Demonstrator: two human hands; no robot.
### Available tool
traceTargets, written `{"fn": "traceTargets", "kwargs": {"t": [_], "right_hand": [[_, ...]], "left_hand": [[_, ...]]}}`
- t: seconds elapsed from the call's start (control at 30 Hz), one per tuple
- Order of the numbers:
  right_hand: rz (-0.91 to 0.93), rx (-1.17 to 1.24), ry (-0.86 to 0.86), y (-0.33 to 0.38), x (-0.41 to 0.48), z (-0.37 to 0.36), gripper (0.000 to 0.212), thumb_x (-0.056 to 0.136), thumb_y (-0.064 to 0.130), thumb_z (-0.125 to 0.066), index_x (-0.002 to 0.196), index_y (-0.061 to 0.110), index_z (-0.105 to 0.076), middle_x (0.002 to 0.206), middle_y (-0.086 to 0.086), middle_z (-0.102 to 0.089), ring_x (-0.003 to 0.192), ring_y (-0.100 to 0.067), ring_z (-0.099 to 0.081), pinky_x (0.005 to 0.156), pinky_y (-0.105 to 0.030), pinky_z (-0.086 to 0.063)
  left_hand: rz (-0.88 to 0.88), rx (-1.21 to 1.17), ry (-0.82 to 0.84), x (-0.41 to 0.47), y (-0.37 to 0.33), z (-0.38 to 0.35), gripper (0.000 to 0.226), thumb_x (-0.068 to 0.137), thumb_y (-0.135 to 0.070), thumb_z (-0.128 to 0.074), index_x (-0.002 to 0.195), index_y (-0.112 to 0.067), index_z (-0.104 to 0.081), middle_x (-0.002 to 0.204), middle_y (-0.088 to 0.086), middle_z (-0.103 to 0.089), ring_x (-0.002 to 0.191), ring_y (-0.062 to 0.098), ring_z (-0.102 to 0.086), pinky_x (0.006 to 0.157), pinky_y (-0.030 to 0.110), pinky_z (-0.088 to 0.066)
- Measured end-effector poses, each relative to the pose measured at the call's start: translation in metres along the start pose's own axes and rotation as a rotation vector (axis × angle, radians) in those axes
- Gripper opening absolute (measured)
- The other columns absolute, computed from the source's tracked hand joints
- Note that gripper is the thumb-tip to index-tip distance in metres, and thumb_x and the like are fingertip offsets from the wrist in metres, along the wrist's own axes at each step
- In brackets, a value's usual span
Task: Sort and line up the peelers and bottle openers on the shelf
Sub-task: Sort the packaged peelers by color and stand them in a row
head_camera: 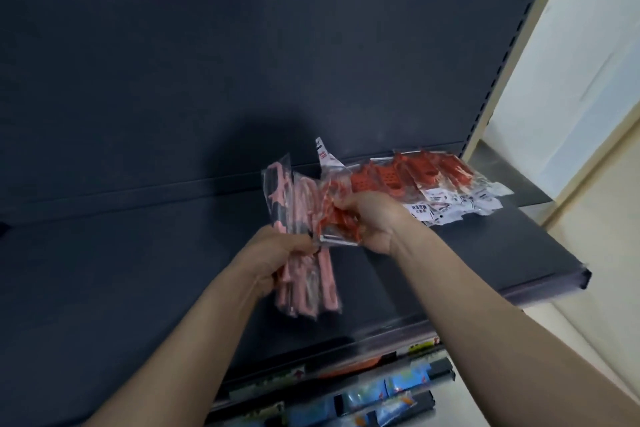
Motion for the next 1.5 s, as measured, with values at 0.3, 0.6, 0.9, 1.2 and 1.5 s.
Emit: {"fn": "traceTargets", "kwargs": {"t": [0.3,0.6,0.9,1.2,1.5], "right_hand": [[0.067,-0.047,-0.099,0.025,0.017,0.011,0.021,0.083,-0.012,-0.047,0.074,0.004,-0.057,0.065,-0.012,-0.060,0.048,-0.020,-0.051,0.046,-0.029,-0.049],[0.260,-0.137,-0.302,0.050,0.025,0.039,0.034,0.075,-0.015,-0.047,0.098,0.011,-0.053,0.064,-0.006,-0.059,0.047,-0.020,-0.054,0.041,-0.024,-0.039],[0.300,-0.118,-0.421,0.078,0.029,0.077,0.014,0.076,-0.007,-0.061,0.079,0.003,-0.051,0.067,-0.015,-0.061,0.044,-0.022,-0.057,0.043,-0.027,-0.048],[0.268,-0.146,-0.455,0.093,0.039,0.134,0.028,0.079,-0.012,-0.060,0.099,0.007,-0.054,0.089,-0.016,-0.063,0.072,-0.025,-0.067,0.057,-0.028,-0.059],[0.306,-0.086,-0.540,0.083,0.038,0.141,0.017,0.078,-0.008,-0.061,0.071,0.001,-0.050,0.076,-0.012,-0.059,0.063,-0.025,-0.064,0.056,-0.033,-0.059]], "left_hand": [[0.047,0.059,-0.050,0.026,-0.016,0.015,0.016,0.070,0.014,-0.061,0.072,-0.001,-0.066,0.058,0.011,-0.067,0.049,0.020,-0.063,0.053,0.032,-0.057],[0.083,0.229,-0.168,0.053,-0.014,0.031,0.032,0.066,0.005,-0.068,0.097,0.001,-0.061,0.085,0.021,-0.067,0.067,0.029,-0.065,0.063,0.039,-0.056],[0.060,0.183,-0.193,0.055,-0.025,0.016,0.026,0.067,0.007,-0.069,0.092,-0.001,-0.065,0.077,0.016,-0.070,0.064,0.025,-0.067,0.052,0.030,-0.054],[-0.003,0.103,-0.245,0.046,-0.049,-0.014,0.014,0.070,0.012,-0.065,0.075,0.000,-0.064,0.051,0.009,-0.065,0.043,0.020,-0.063,0.041,0.030,-0.053],[-0.045,0.079,-0.211,0.040,-0.061,-0.039,0.016,0.069,0.016,-0.063,0.072,0.001,-0.064,0.051,0.010,-0.065,0.042,0.020,-0.063,0.038,0.028,-0.051]]}}
Point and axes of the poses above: each hand's wrist, its own x-axis towards the middle knuckle, its own z-axis out of the back of the hand, y = z × x, the point moved 6 cm from there along x, towards the middle knuckle
